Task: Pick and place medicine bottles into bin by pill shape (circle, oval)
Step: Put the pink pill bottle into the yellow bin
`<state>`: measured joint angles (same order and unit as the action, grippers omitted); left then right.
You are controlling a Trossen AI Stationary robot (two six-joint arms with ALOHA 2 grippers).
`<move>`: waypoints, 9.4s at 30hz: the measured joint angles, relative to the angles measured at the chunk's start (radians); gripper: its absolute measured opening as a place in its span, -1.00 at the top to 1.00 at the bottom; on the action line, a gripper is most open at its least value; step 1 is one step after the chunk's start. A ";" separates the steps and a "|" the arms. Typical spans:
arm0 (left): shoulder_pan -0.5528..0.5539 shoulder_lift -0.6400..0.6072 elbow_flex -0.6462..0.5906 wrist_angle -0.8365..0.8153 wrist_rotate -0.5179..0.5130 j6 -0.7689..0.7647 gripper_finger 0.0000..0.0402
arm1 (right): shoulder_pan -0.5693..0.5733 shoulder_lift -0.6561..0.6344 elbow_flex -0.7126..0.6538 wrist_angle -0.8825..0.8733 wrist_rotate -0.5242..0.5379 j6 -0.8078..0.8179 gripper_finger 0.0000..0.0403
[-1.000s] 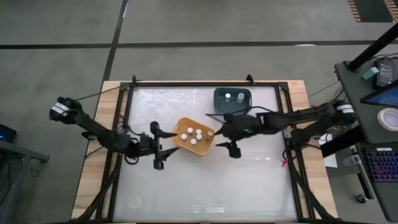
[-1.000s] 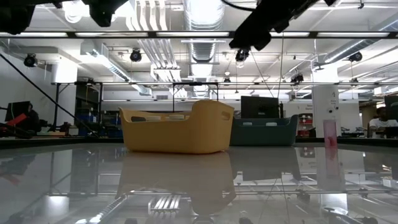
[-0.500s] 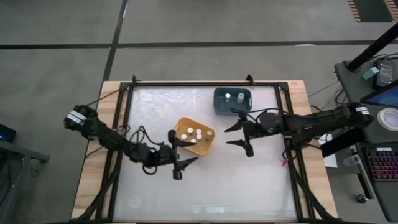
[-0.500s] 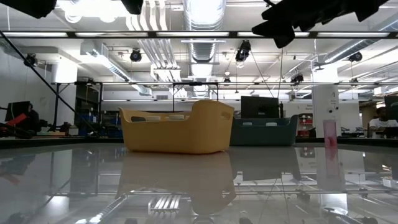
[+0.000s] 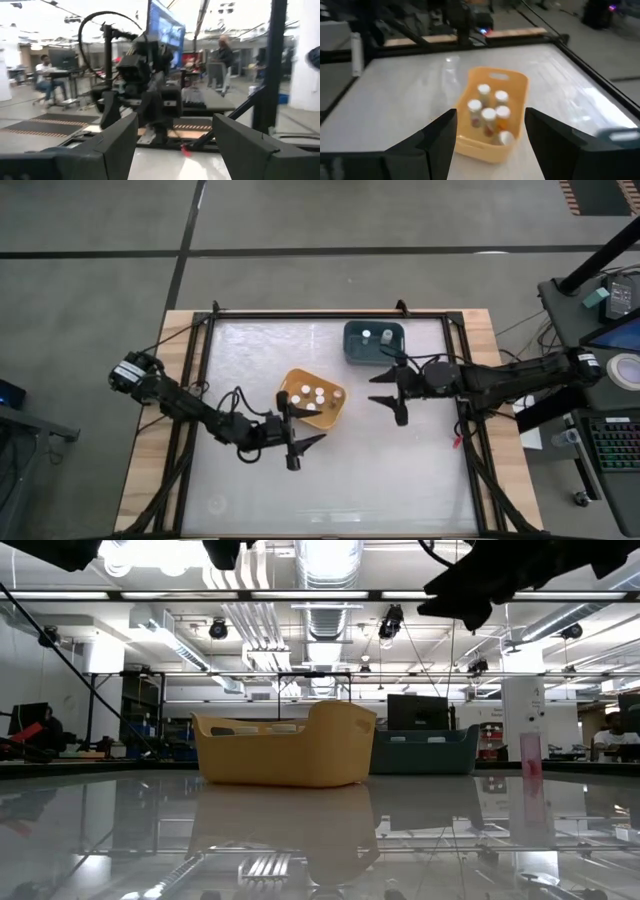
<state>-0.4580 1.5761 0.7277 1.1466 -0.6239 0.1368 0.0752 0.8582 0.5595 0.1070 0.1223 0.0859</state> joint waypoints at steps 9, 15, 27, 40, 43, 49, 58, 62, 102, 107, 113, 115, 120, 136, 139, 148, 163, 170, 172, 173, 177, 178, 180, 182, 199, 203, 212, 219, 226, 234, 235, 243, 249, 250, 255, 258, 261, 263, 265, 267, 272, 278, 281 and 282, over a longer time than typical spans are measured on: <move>0.007 0.000 -0.002 -0.151 -0.149 -0.045 -0.19 | -0.014 0.003 0.019 -0.205 0.277 0.181 -0.11; 0.056 0.000 -0.002 -0.323 -0.149 -0.253 -0.19 | -0.052 0.021 0.021 -0.349 0.281 0.321 -0.11; 0.085 0.000 0.011 -0.458 -0.141 -0.367 -0.19 | -0.056 0.017 0.021 -0.522 0.279 0.458 -0.11; 0.166 0.008 0.061 -0.547 -0.036 -0.503 0.21 | -0.056 -0.001 0.021 -0.606 0.281 0.507 -0.11; 0.192 0.008 0.111 -0.704 -0.018 -0.563 0.45 | -0.056 -0.002 0.021 -0.605 0.281 0.505 -0.11; 0.227 0.008 0.194 -0.871 0.009 -0.574 0.92 | -0.056 -0.007 0.021 -0.603 0.282 0.498 -0.11; 0.300 0.099 0.248 -0.882 0.104 -0.569 1.00 | -0.056 -0.007 0.021 -0.603 0.283 0.492 -0.11; 0.328 0.171 0.291 -0.880 0.126 -0.568 0.99 | -0.056 -0.006 0.021 -0.606 0.283 0.490 -0.11; 0.373 0.272 0.328 -1.001 0.207 -0.632 0.99 | -0.056 -0.006 0.021 -0.604 0.298 0.479 -0.11; 0.366 0.244 0.328 -1.006 0.208 -0.623 0.99 | -0.056 -0.006 0.021 -0.605 0.298 0.492 -0.11; 0.340 0.179 0.328 -1.017 0.207 -0.538 0.99 | -0.056 -0.006 0.021 -0.644 0.298 0.599 -0.11; 0.327 0.147 0.325 -1.036 0.204 -0.514 0.99 | -0.056 -0.006 0.021 -0.696 0.297 0.658 -0.11; 0.286 0.074 0.307 -1.038 0.199 -0.445 0.99 | -0.056 -0.003 0.021 -0.835 0.297 0.794 -0.11; 0.161 -0.042 0.268 -1.061 0.064 -0.365 0.99 | -0.056 0.115 0.005 -0.908 0.298 0.874 -0.11; 0.158 -0.042 0.265 -1.059 0.062 -0.365 0.99 | -0.056 0.157 0.004 -0.881 0.298 0.864 -0.11; 0.158 -0.042 0.262 -1.059 0.044 -0.365 0.99 | -0.056 0.220 0.004 -0.846 0.298 0.846 0.10; 0.156 -0.042 0.262 -1.049 0.041 -0.366 0.99 | -0.056 0.192 0.005 -0.861 0.297 0.807 0.43; 0.148 -0.042 0.262 -1.049 0.042 -0.366 0.99 | -0.003 0.090 0.005 -0.848 0.258 0.714 0.47; 0.148 -0.042 0.262 -1.048 0.042 -0.366 0.99 | 0.035 0.061 0.003 -0.809 0.240 0.679 0.50; 0.148 -0.042 0.262 -1.046 0.042 -0.366 0.99 | 0.054 0.049 0.000 -0.781 0.237 0.669 0.50; 0.148 -0.042 0.262 -1.023 0.042 -0.366 0.99 | 0.126 0.031 -0.012 -0.643 0.237 0.597 0.46; 0.148 -0.042 0.262 -1.011 0.042 -0.365 0.99 | 0.142 0.032 -0.013 -0.604 0.237 0.573 0.46; 0.148 -0.042 0.261 -0.989 0.042 -0.366 0.99 | 0.168 0.040 -0.019 -0.523 0.236 0.509 0.45; 0.148 -0.042 0.261 -0.977 0.043 -0.366 0.99 | 0.192 0.052 -0.029 -0.427 0.236 0.434 0.46; 0.148 -0.019 0.227 -0.794 0.165 -0.365 0.97 | 0.246 0.145 -0.117 0.206 0.236 0.025 0.46; 0.151 0.036 0.222 -0.704 0.176 -0.362 0.82 | 0.246 0.157 -0.117 0.220 0.235 0.026 0.46; 0.184 0.224 0.252 -0.482 0.182 -0.356 0.26 | 0.245 0.158 -0.118 0.226 0.189 0.033 0.46; 0.212 0.353 0.330 -0.422 0.186 -0.357 0.00 | 0.245 0.158 -0.118 0.227 0.189 0.034 0.46; 0.236 0.412 0.389 -0.421 0.186 -0.356 -0.01 | 0.245 0.158 -0.118 0.227 0.189 0.038 0.46; 0.236 0.412 0.389 -0.422 0.195 -0.332 0.14 | 0.245 0.158 -0.118 0.229 0.190 0.042 0.46; 0.237 0.412 0.389 -0.422 0.195 -0.332 0.19 | 0.245 0.158 -0.118 0.232 0.191 0.047 0.46; 0.236 0.403 0.387 -0.436 0.197 -0.325 0.65 | 0.243 0.155 -0.113 0.250 0.192 0.071 0.35; 0.238 0.328 0.382 -0.540 0.193 -0.298 0.66 | 0.235 0.143 -0.082 0.229 0.193 0.053 0.14; 0.238 0.310 0.381 -0.571 0.193 -0.290 0.66 | 0.235 0.142 -0.075 0.222 0.193 0.050 0.11; 0.238 0.198 0.379 -0.808 0.192 -0.288 0.63 | 0.210 0.138 -0.016 0.135 0.192 0.046 0.02; 0.238 0.114 0.379 -1.023 0.192 -0.325 0.63 | 0.166 0.139 0.037 0.035 0.192 0.040 0.01; 0.238 0.028 0.379 -1.255 0.193 -0.393 0.62 | 0.099 0.138 0.092 -0.070 0.193 -0.005 0.01; 0.238 -0.019 0.378 -1.395 0.192 -0.438 0.62 | 0.042 0.139 0.130 -0.125 0.192 -0.046 0.00; 0.240 -0.062 0.377 -1.512 0.192 -0.467 0.61 | -0.021 0.138 0.161 -0.161 0.193 -0.093 0.00; 0.243 -0.095 0.375 -1.600 0.189 -0.471 0.61 | -0.089 0.138 0.184 -0.160 0.193 -0.147 0.00; 0.269 -0.170 0.351 -1.723 0.189 -0.410 0.61 | -0.261 0.143 0.216 -0.150 0.180 -0.267 0.00; 0.344 -0.244 0.302 -1.711 0.189 -0.235 0.61 | -0.474 0.146 0.221 -0.129 0.000 -0.306 0.00; 0.391 -0.271 0.262 -1.659 0.195 -0.131 0.61 | -0.560 0.146 0.221 -0.124 -0.105 -0.309 0.00; 0.408 -0.281 0.250 -1.631 0.197 -0.100 0.61 | -0.582 0.146 0.221 -0.124 -0.133 -0.309 0.00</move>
<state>-0.0499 1.2952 0.9778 -0.4846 -0.4267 0.0372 -0.5065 1.0039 0.7807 -0.0173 -0.0109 -0.2235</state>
